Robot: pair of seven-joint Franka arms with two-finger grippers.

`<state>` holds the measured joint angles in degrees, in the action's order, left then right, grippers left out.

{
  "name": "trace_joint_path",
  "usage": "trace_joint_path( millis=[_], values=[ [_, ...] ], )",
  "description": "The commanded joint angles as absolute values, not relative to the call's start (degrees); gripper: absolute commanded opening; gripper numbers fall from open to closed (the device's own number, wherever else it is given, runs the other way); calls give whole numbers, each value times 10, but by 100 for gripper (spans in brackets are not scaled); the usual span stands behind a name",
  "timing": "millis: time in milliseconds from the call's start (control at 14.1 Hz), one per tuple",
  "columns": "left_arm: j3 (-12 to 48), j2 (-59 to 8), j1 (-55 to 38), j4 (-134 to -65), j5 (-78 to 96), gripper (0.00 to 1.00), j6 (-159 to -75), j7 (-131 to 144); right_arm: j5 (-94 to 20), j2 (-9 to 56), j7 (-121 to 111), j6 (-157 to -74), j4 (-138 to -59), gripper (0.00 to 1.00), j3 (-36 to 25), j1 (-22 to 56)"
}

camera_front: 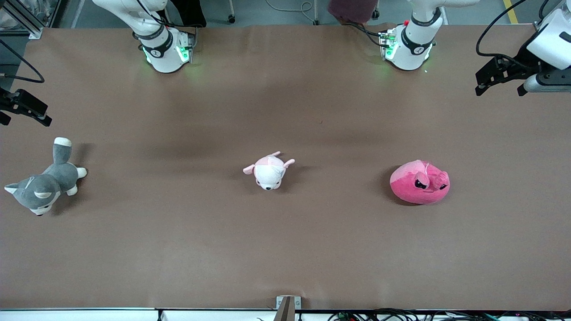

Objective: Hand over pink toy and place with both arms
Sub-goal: 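Reach the left gripper down toward the large pink plush toy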

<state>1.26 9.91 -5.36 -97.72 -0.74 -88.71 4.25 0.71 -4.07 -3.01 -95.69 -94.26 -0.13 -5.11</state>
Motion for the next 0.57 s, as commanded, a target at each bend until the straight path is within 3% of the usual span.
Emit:
trace_joint_path(
  millis=[0, 497],
  values=[
    [11, 92, -55, -962, -11, 100, -869, 37, 7, -52, -25, -957, -941, 100, 3, -55],
    [11, 13, -57, -918, -21, 100, -868, 42, 9, -52, -22, -954, -941, 100, 3, -54]
  ],
)
